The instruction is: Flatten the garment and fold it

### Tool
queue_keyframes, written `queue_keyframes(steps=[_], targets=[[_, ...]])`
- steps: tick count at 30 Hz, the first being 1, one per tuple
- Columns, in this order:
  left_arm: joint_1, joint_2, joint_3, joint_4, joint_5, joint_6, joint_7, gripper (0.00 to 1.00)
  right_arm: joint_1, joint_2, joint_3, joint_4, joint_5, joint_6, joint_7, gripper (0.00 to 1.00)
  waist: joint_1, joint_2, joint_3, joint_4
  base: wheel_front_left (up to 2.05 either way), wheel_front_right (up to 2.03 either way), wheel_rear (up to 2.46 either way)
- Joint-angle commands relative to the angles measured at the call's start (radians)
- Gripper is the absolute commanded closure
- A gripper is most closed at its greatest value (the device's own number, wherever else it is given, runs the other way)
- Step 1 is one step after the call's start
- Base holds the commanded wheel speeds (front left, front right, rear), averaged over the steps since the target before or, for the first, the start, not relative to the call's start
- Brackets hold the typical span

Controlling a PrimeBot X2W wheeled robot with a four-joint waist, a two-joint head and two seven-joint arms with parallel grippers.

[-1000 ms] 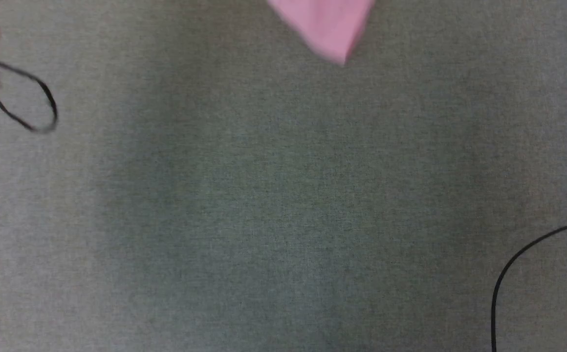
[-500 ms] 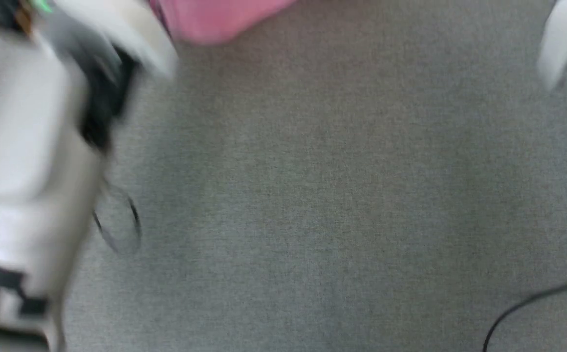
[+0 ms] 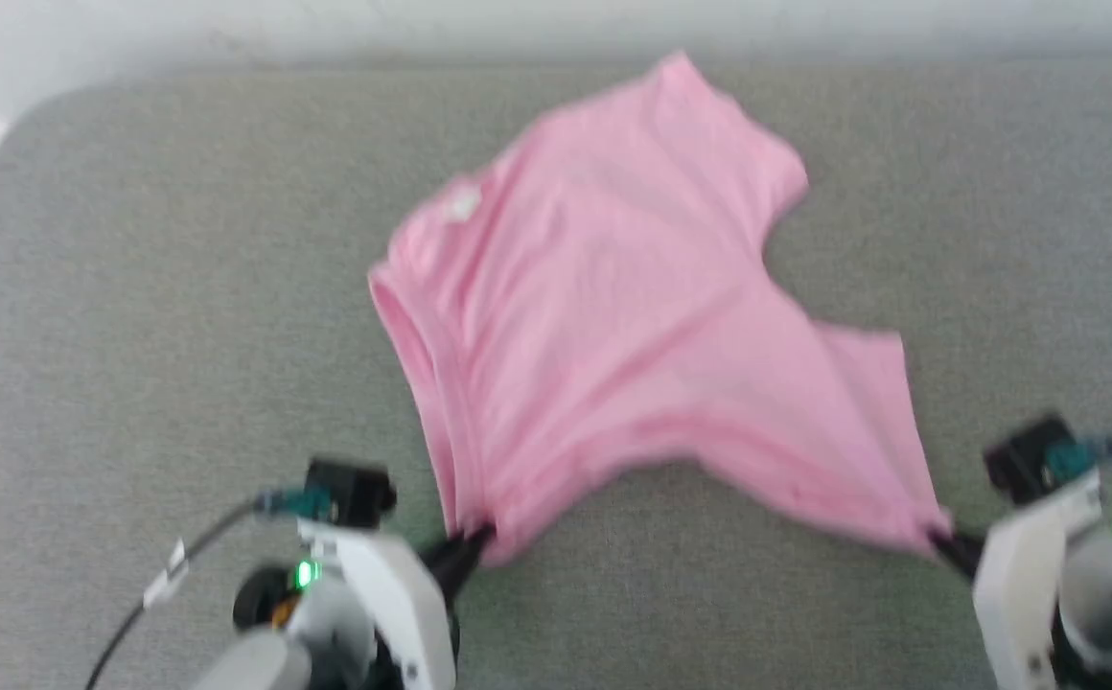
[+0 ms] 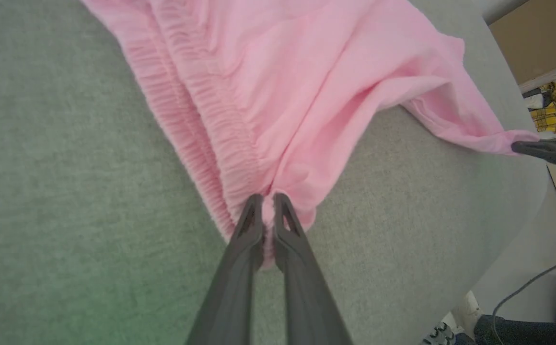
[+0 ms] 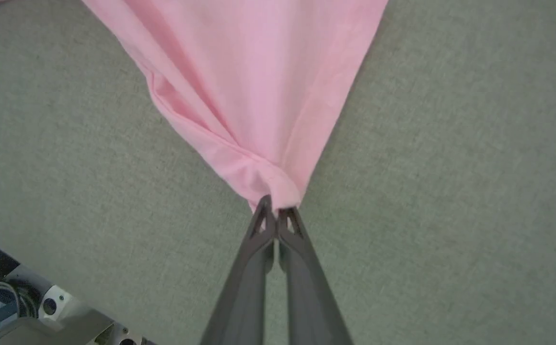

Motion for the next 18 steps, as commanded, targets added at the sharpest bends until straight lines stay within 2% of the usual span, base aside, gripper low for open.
queue_keyframes(steps=[1,6,11,15,18], targets=[[0.039,0.017,-0.004,-0.028,-0.011,0.015,0.011,1.0,0.049,0.003,-0.019,-0.022,0.002,-0.002,0.025,1.0,0.0004,-0.0001,-0.055,0.018,0.0,0.0,0.0],[0.172,0.064,0.035,-0.17,-0.051,0.1,0.012,1.0,0.234,0.05,-0.158,-0.125,-0.023,-0.002,0.148,1.0,0.0004,-0.0001,-0.081,0.034,0.0,0.0,0.0],[0.25,0.112,0.075,-0.297,-0.046,0.168,-0.007,1.0,0.313,0.1,-0.29,-0.263,-0.09,-0.002,0.212,1.0,0.0004,-0.0001,-0.089,0.049,0.0,0.0,0.0],[0.252,0.086,0.071,-0.363,-0.049,0.16,-0.034,1.0,0.281,0.109,-0.298,-0.323,-0.111,-0.002,0.184,1.0,0.0004,-0.0001,-0.076,0.066,0.0,0.0,0.0],[0.201,0.044,0.07,-0.358,-0.034,0.138,-0.071,1.0,0.194,0.094,-0.274,-0.31,-0.13,-0.002,0.119,1.0,0.0004,-0.0001,-0.054,0.083,0.0,0.0,0.0]])
